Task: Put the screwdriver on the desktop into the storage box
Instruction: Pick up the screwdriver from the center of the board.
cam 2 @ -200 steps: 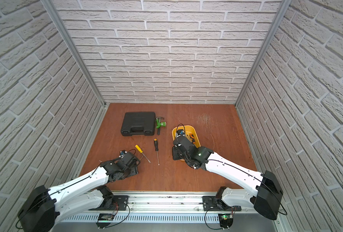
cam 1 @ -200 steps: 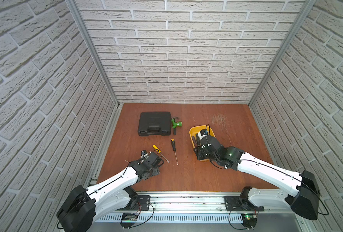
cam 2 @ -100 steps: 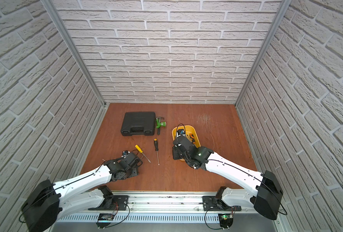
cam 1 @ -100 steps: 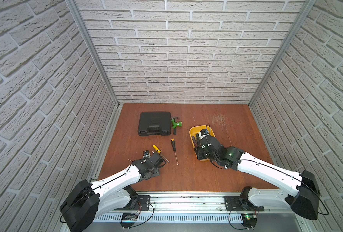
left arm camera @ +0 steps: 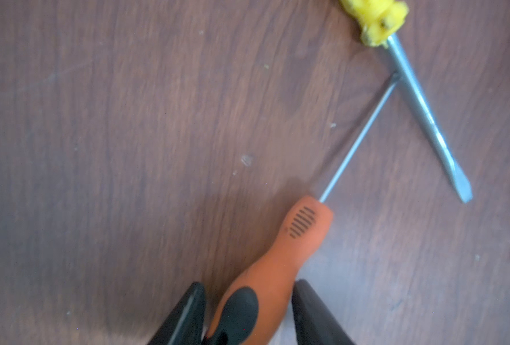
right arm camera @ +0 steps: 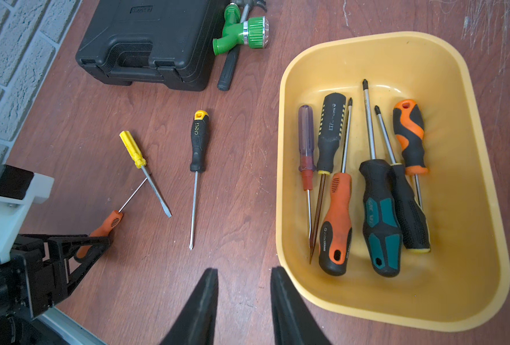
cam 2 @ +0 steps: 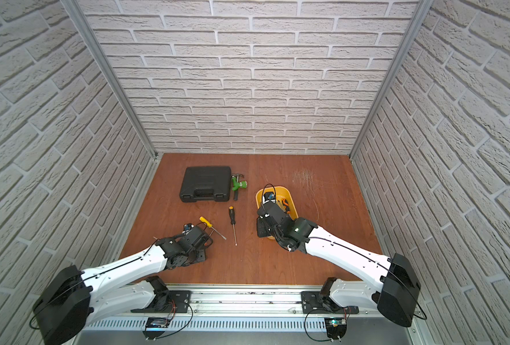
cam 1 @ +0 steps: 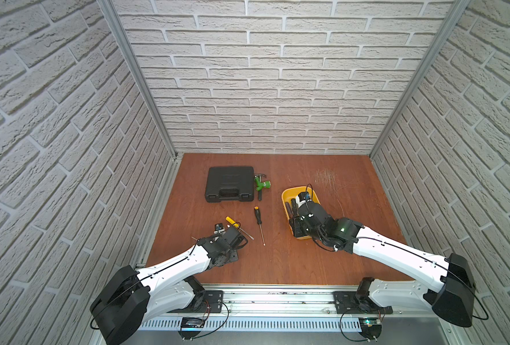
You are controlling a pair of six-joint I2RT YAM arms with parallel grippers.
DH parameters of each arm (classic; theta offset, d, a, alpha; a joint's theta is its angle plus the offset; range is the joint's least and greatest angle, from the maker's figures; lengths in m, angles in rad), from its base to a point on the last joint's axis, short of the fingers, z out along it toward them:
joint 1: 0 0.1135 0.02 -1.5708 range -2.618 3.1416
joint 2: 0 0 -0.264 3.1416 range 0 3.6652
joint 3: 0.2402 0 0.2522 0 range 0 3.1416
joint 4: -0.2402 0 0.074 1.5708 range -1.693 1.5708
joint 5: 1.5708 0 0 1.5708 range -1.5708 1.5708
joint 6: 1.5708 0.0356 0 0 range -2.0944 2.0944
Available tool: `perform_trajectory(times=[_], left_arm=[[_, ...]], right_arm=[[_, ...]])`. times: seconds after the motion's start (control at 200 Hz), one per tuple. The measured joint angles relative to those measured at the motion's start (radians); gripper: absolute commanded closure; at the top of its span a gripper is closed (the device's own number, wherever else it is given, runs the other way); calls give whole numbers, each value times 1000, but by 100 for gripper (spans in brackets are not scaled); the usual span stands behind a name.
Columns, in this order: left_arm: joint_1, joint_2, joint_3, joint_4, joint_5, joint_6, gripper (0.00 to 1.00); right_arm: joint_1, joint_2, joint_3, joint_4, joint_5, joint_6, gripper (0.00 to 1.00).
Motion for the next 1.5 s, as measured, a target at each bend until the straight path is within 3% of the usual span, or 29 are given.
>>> perform_trajectory(times=[0.54, 0.84, 1.325, 1.5], left_arm=[[-33, 14, 11, -9, -1, 19, 79], [-45, -12, 21, -14, -1, 20, 100], [-56, -106, 21, -28, -18, 36, 100], [-63, -126, 23, -28, -34, 36, 100]], right_arm=[[0, 0, 0, 0, 11, 0, 65], [0, 0, 0, 0, 14, 0, 65], [0, -50, -31, 1, 26, 4, 66], [0, -87, -71, 2, 68, 16, 72]])
